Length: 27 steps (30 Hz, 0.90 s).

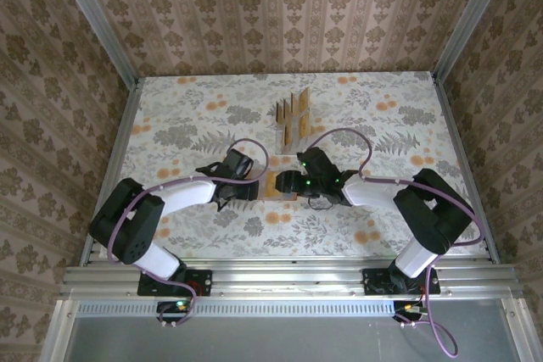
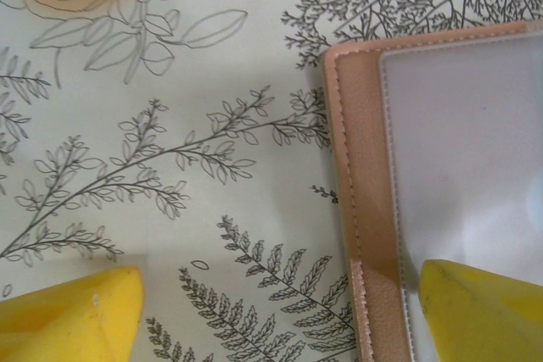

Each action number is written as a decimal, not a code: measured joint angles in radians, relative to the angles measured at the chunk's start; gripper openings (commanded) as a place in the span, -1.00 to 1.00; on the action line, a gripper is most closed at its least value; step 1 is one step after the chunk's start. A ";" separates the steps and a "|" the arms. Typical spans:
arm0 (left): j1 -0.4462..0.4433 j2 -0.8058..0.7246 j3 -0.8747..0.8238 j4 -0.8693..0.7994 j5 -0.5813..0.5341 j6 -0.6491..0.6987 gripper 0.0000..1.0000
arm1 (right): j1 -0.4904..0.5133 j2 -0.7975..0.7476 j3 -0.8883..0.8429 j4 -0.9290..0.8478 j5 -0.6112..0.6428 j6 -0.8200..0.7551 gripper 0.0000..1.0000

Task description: Put the credit cards into the card holder

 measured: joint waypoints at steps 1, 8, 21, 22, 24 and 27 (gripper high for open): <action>0.005 -0.005 0.000 0.000 0.002 0.000 0.71 | -0.001 -0.003 0.024 -0.036 0.012 -0.014 0.21; 0.023 -0.011 -0.003 0.012 0.016 0.000 0.70 | -0.002 0.003 0.146 -0.184 0.049 -0.082 -0.09; 0.031 -0.011 -0.031 0.037 0.027 0.000 0.70 | -0.002 0.123 0.183 -0.232 0.042 -0.089 -0.28; 0.031 -0.011 -0.032 0.038 0.027 0.000 0.70 | -0.002 0.129 0.185 -0.232 0.040 -0.088 -0.30; 0.031 -0.011 -0.032 0.038 0.027 0.000 0.70 | -0.002 0.137 0.187 -0.230 0.037 -0.085 -0.32; 0.031 -0.011 -0.032 0.039 0.027 0.000 0.70 | -0.002 0.152 0.189 -0.227 0.031 -0.085 -0.36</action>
